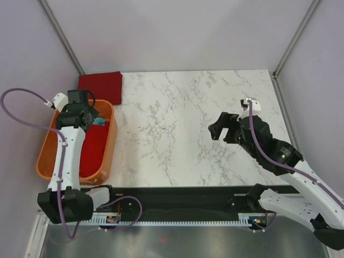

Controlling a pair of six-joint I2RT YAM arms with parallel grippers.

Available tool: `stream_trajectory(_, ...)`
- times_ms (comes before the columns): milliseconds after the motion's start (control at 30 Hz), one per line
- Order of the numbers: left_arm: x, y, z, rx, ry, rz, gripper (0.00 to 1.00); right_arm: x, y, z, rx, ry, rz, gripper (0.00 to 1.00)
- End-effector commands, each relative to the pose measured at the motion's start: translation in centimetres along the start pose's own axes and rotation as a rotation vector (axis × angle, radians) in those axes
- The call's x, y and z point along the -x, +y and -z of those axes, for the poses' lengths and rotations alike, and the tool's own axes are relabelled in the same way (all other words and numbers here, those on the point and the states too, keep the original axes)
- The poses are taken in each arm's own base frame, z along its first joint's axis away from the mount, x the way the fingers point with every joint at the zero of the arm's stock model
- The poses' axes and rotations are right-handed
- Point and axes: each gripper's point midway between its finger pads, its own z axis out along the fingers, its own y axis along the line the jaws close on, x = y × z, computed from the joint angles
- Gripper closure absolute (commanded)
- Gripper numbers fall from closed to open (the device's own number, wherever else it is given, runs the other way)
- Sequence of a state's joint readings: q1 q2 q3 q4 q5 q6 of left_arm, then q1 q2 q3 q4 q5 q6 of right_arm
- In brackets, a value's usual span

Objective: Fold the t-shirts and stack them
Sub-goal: Grab the tshirt from the pile

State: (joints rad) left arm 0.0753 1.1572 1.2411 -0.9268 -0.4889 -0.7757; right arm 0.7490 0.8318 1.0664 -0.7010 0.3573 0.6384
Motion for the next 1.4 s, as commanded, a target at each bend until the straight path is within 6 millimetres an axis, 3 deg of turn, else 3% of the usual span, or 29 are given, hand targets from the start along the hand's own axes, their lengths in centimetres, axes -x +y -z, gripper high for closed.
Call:
stream_trajectory(0, -0.2, 4.1, -3.5, 0.181, 0.012, 0.204, 0.18, 1.6, 1.5, 0.4, 0.069, -0.049, 0.024, 0.02)
stream_trajectory(67, -0.4, 6.2, -5.2, 0.273, 0.015, 0.264, 0.21, 1.5, 1.6, 0.4, 0.076, -0.048, 0.025, 0.02)
stream_trajectory(200, -1.3, 7.7, -7.4, 0.371, 0.028, 0.315, 0.22, 1.0, 1.8, 0.2, 0.095, -0.028, 0.030, 0.02)
stream_trajectory(333, -2.6, 7.7, -9.1, 0.384, 0.045, 0.374, 0.29, 0.9, 2.5, 0.3, 0.118, -0.012, 0.022, 0.02)
stream_trajectory(600, -5.8, 7.7, -12.1, 0.407, 0.120, 0.356, 0.29, 0.6, 2.6, 0.1, 0.112, -0.005, -0.039, 0.02)
stream_trajectory(667, -6.5, 7.8, -12.8, 0.419, 0.142, 0.345, 0.33, 0.5, 2.6, 0.0, 0.112, 0.000, -0.042, 0.02)
stream_trajectory(700, -6.7, 7.8, -13.0, 0.421, 0.149, 0.343, 0.37, 0.5, 2.7, 0.0, 0.115, 0.004, -0.040, 0.02)
stream_trajectory(733, -6.8, 7.7, -13.1, 0.420, 0.156, 0.336, 0.59, 0.8, 2.9, 0.0, 0.120, 0.001, -0.042, 0.02)
stream_trajectory(767, -6.7, 7.6, -13.1, 0.415, 0.156, 0.331, 0.72, 0.9, 3.0, 0.1, 0.123, 0.001, -0.043, 0.02)
stream_trajectory(867, -4.1, 6.6, -11.7, 0.348, 0.103, 0.316, 0.86, 1.0, 3.1, -0.1, 0.118, 0.003, -0.046, 0.02)
stream_trajectory(933, -1.8, 5.2, -10.5, 0.273, 0.067, 0.297, 0.98, 0.8, 3.1, -0.2, 0.115, 0.007, -0.055, 0.02)
stream_trajectory(967, 0.4, 3.9, -9.4, 0.214, 0.028, 0.308, 0.98, 0.8, 3.1, -0.2, 0.114, 0.010, -0.056, 0.02)
stream_trajectory(1033, 3.2, 1.7, -6.6, 0.083, -0.011, 0.343, 0.98, 0.7, 3.0, -0.4, 0.109, 0.014, -0.054, 0.02)
stream_trajectory(1067, 5.5, 0.0, -4.7, -0.006, -0.050, 0.369, 0.98, 0.6, 3.1, -0.5, 0.107, 0.018, -0.052, 0.03)
stream_trajectory(1133, 8.0, -3.3, -0.8, -0.205, -0.076, 0.376, 0.98, 0.9, 3.2, -0.6, 0.103, 0.011, -0.055, 0.03)
stream_trajectory(1167, 10.7, -5.8, 1.9, -0.338, -0.137, 0.388, 0.98, 1.0, 3.2, -0.6, 0.101, 0.009, -0.058, 0.03)
stream_trajectory(1233, 13.2, -9.5, 7.5, -0.581, -0.167, 0.395, 0.98, 1.2, 2.9, -0.7, 0.085, -0.006, -0.067, 0.03)
stream_trajectory(1267, 13.6, -11.4, 9.9, -0.687, -0.166, 0.389, 0.98, 1.4, 2.8, -0.6, 0.077, -0.015, -0.074, 0.03)
stream_trajectory(1300, 14.6, -13.9, 13.3, -0.859, -0.165, 0.389, 0.98, 1.7, 2.8, -0.5, 0.075, -0.024, -0.080, 0.03)
stream_trajectory(1367, 14.7, -17.9, 19.9, -1.133, -0.146, 0.330, 0.98, 2.3, 2.6, -0.3, 0.067, -0.049, -0.086, 0.02)
